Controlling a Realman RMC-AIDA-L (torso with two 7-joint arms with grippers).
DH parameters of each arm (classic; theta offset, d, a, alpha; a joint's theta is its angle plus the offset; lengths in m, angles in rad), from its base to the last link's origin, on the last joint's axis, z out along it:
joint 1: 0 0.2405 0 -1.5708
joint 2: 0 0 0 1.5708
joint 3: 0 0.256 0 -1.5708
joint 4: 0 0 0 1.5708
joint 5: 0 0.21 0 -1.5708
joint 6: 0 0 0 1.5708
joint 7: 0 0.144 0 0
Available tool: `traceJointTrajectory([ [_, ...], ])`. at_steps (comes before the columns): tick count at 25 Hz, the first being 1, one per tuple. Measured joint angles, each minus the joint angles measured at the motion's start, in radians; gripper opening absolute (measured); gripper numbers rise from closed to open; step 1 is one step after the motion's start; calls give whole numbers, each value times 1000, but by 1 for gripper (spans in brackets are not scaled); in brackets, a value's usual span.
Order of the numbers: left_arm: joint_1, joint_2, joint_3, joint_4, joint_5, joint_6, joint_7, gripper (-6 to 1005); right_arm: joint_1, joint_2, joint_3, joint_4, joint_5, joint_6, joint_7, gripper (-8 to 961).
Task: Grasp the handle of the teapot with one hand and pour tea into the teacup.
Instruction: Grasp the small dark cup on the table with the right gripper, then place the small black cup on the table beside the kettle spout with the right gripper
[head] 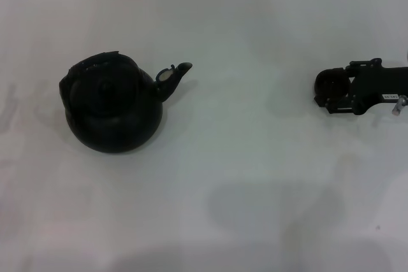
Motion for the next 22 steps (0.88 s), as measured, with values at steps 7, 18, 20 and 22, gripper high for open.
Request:
traceJointTrajectory([
  [7,0,0,-2,-1,-2,0,0,842,-7,-6,44,-77,7,76,36,724],
  [18,-16,0,0,-5,-1,-4,2,842,24,0,-40,-184,64,208,143,737],
  [20,-19,0,0,-5,-1,-6,3,842,27,0,-71,-184,98,197,143,739],
  [22,-23,0,0,-6,-1,-7,3,841,31,0,-93,-184,125,185,143,742],
])
